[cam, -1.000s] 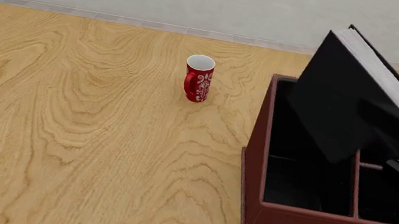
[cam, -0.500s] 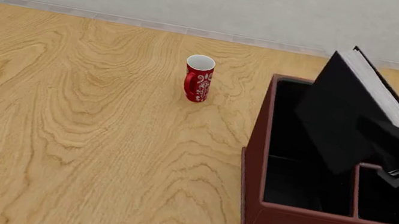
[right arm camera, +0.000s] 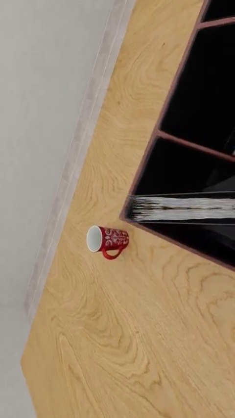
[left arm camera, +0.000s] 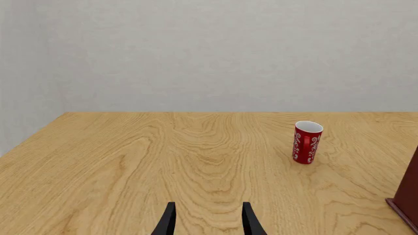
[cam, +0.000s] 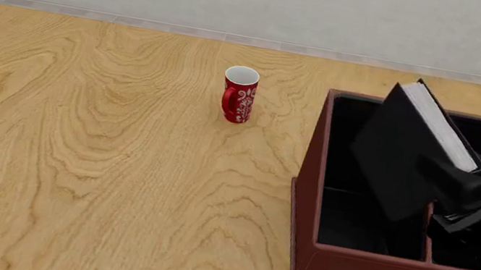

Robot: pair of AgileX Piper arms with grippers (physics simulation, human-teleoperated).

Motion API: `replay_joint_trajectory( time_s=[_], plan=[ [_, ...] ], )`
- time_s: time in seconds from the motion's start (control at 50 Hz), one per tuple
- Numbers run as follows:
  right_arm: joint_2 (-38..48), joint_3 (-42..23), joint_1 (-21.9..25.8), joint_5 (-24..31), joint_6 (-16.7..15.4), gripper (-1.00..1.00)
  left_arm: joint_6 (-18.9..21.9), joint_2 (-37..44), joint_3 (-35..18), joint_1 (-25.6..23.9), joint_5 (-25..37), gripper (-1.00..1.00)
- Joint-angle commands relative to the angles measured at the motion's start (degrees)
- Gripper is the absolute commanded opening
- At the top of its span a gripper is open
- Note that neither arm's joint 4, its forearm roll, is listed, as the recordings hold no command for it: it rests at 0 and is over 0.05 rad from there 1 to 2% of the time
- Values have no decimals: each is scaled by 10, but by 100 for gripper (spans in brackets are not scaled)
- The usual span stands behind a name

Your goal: Pick up the book and place it in the left compartment of the caddy.

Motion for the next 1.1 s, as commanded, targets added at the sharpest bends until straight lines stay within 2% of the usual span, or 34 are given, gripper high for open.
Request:
replay_joint_trajectory(
  time_s=[0.02, 0.6, 1.1],
  plan=[
    [21, 10, 1, -36, 24, -100, 0, 0, 0, 0, 0, 100],
    [39, 44, -15, -86, 24, -100, 0, 0, 0, 0, 0, 100],
    [72, 59, -6, -124, 35, -100, 0, 0, 0, 0, 0, 100]
  ],
)
